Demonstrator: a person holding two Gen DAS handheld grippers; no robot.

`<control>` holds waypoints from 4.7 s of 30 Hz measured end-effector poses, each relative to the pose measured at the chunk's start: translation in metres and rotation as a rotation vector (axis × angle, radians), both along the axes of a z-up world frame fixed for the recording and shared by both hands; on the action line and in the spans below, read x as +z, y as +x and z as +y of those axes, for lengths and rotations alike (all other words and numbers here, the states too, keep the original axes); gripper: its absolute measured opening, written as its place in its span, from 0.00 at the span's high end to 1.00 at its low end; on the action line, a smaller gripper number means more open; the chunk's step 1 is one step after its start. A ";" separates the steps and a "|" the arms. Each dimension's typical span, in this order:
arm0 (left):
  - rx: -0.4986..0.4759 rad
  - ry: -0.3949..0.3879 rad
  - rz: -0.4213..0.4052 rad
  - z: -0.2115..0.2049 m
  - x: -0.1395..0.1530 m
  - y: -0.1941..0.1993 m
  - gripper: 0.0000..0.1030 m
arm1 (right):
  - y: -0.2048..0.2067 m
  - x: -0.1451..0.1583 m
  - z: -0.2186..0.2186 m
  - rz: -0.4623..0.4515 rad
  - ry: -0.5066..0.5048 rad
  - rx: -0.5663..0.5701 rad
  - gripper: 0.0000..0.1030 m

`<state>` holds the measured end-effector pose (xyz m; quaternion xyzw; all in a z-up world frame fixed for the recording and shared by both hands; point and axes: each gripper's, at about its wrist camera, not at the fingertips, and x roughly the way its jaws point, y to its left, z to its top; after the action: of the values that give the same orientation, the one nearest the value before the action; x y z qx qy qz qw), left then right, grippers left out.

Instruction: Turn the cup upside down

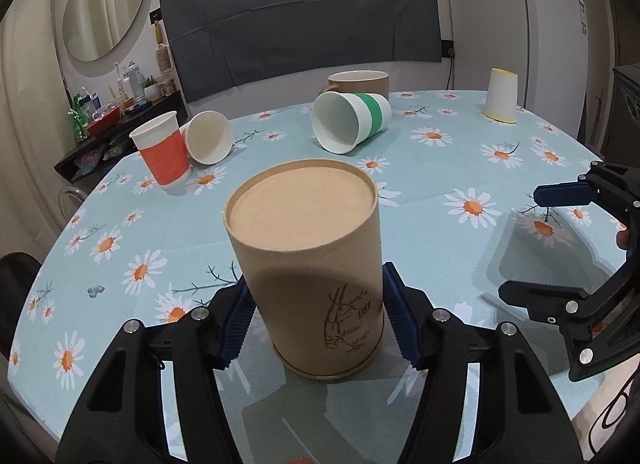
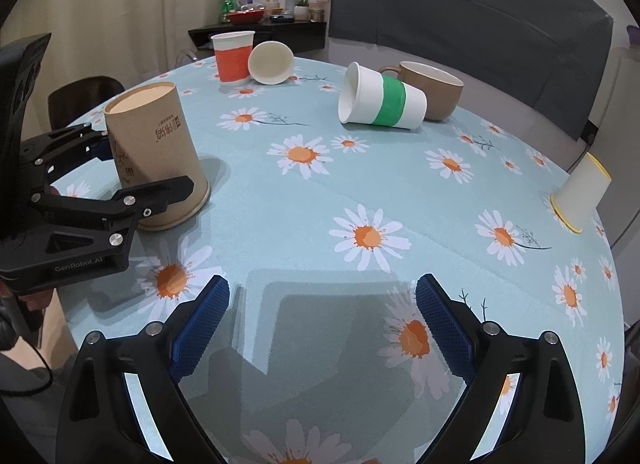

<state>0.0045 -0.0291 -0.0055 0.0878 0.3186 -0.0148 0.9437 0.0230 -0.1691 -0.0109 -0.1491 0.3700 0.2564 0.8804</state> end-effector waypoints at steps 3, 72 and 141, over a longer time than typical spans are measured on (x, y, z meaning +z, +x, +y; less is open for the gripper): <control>0.012 0.029 -0.002 -0.001 0.004 0.013 0.41 | 0.009 0.000 0.000 0.004 -0.007 -0.015 0.12; 0.016 -0.046 0.045 0.025 -0.004 0.018 0.07 | -0.001 0.006 -0.024 -0.124 0.152 -0.357 0.08; -0.002 -0.024 0.040 0.022 -0.006 0.015 0.07 | -0.005 0.005 -0.021 -0.136 0.128 -0.352 0.08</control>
<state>0.0192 -0.0076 -0.0111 0.0763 0.3372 -0.0213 0.9381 0.0177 -0.1902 -0.0061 -0.0427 0.3132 0.1107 0.9422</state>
